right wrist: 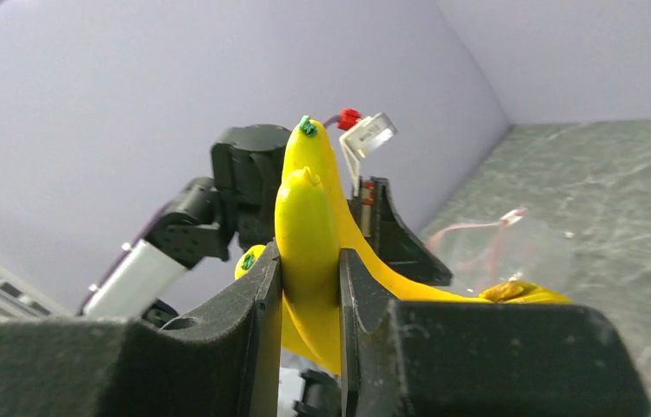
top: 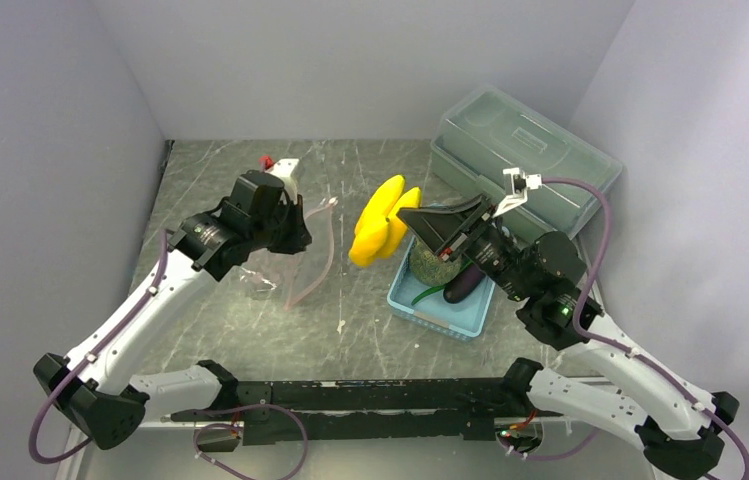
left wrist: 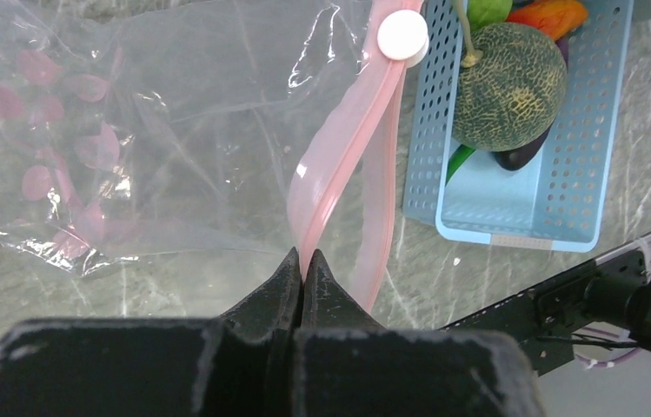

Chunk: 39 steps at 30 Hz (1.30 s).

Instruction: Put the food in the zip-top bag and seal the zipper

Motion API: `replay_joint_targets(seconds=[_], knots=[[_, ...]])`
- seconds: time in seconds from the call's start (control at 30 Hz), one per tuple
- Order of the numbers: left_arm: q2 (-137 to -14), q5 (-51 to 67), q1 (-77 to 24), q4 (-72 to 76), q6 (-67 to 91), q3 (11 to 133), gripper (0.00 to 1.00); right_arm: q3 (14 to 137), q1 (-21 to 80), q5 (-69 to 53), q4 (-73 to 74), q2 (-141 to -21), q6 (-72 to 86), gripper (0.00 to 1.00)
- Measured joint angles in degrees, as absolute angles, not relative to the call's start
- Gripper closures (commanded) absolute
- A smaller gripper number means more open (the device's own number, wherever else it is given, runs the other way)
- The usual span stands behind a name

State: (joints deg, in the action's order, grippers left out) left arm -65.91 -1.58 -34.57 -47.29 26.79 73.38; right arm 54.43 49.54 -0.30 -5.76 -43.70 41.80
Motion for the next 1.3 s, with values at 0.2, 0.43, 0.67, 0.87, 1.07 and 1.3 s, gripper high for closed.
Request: replay_joint_targets(seconds=[0.2,0.43,0.67,0.87,1.07,1.3], knots=[[-66.59,-1.83,-34.41,-46.26,30.89,74.91,1.0,49.74,49.54,1.02,-16.32,-43.53,49.93,1.0],[-66.57,-1.78,-34.3,-43.62,35.48,76.84,1.0,46.74,49.54,2.46,-26.83,-44.93,58.98,1.0],[-65.91,-1.48,-34.3,-41.89,39.77,76.86,1.0,45.54,49.56,2.55,-34.68,-48.1,65.65,1.0],[-64.05,-1.28,-34.3,-39.92,42.11,76.9,1.0,44.88,49.56,2.52,-40.01,-51.51,70.32,1.0],[-62.96,-0.69,-34.3,-39.42,43.99,76.95,1.0,43.53,49.54,2.55,-43.83,-54.85,74.13,1.0],[-61.65,0.16,-34.26,-38.22,45.3,76.95,1.0,41.45,49.56,3.05,-45.6,-55.9,76.27,1.0]])
